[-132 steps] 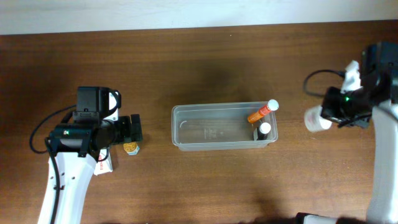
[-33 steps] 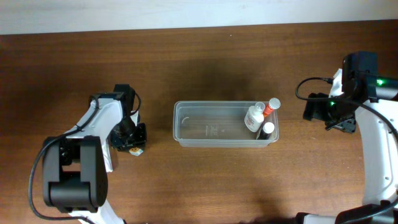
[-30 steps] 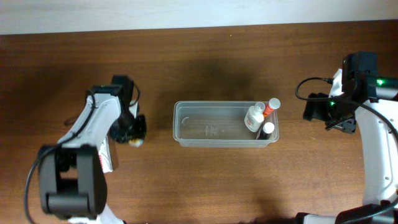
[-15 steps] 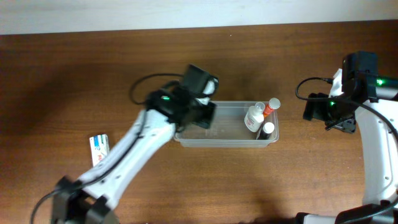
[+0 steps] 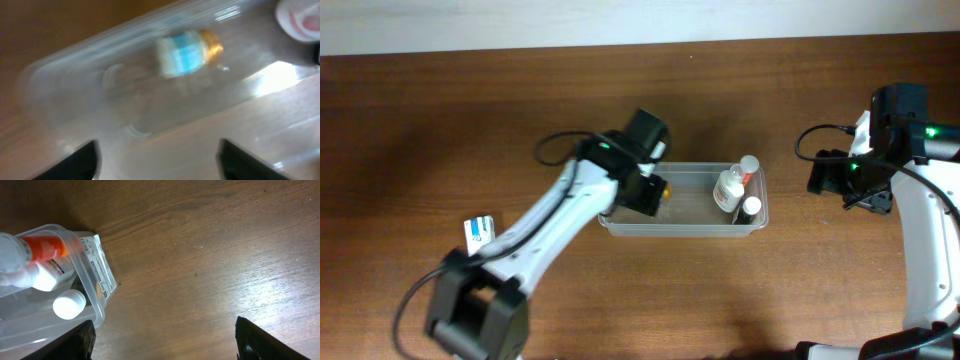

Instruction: Pack container

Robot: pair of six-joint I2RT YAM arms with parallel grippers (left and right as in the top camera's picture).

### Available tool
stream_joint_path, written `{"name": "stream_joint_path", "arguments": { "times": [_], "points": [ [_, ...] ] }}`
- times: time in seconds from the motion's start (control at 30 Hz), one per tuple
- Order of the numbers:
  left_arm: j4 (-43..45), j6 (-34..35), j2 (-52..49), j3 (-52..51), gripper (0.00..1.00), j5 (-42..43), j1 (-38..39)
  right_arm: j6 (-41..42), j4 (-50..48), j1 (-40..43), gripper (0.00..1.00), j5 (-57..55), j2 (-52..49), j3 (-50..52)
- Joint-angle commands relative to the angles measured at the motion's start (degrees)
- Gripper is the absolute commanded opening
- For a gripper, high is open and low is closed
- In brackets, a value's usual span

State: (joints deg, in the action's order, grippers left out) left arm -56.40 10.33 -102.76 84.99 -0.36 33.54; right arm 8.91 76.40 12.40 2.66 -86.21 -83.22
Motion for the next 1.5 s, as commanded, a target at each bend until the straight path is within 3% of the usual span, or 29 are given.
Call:
{"name": "stream_joint_path", "arguments": {
  "times": [0.0,0.27,0.57,0.77,0.97,1.03,1.13,1.23,1.47],
  "points": [
    [-4.22,0.39,11.08,3.02,0.99,-5.97,-6.93,-0.57,0.07,0.33,0.81,0.35,0.24,0.35],
    [-15.15,6.86,15.72,1.51,0.99,-6.14,-31.98,-0.55,0.09,0.33,0.81,0.35,0.24,0.35],
    [-5.88,6.78,13.35,-16.39,0.99,-0.55,-48.35,-0.55,0.07,0.33,0.81,0.35,0.24,0.35],
    [0.48,6.14,5.88,-24.98,0.99,-0.28,-48.98,-0.55,0.09,0.33,0.81,0.35,0.24,0.35],
    [3.08,6.14,-2.12,-25.62,0.98,-0.26,-48.98,-0.55,0.09,0.33,0.81,0.35,0.24,0.35],
    [3.08,6.14,-2.12,-25.59,0.90,-0.46,-48.98,-0.57,0.09,0.33,0.81,0.35,0.24,0.35],
    [3.10,6.14,-1.99,-24.98,0.61,-0.48,-48.98,-0.55,0.09,0.33,0.81,0.35,0.24,0.35],
    [2.86,6.14,-1.88,-23.89,0.54,-0.46,-48.98,-0.55,0.09,0.33,0.81,0.35,0.24,0.35],
    [-2.86,6.16,2.54,-17.55,0.51,-0.44,-47.01,-0.55,0.07,0.33,0.81,0.35,0.24,0.35]
  ]
}}
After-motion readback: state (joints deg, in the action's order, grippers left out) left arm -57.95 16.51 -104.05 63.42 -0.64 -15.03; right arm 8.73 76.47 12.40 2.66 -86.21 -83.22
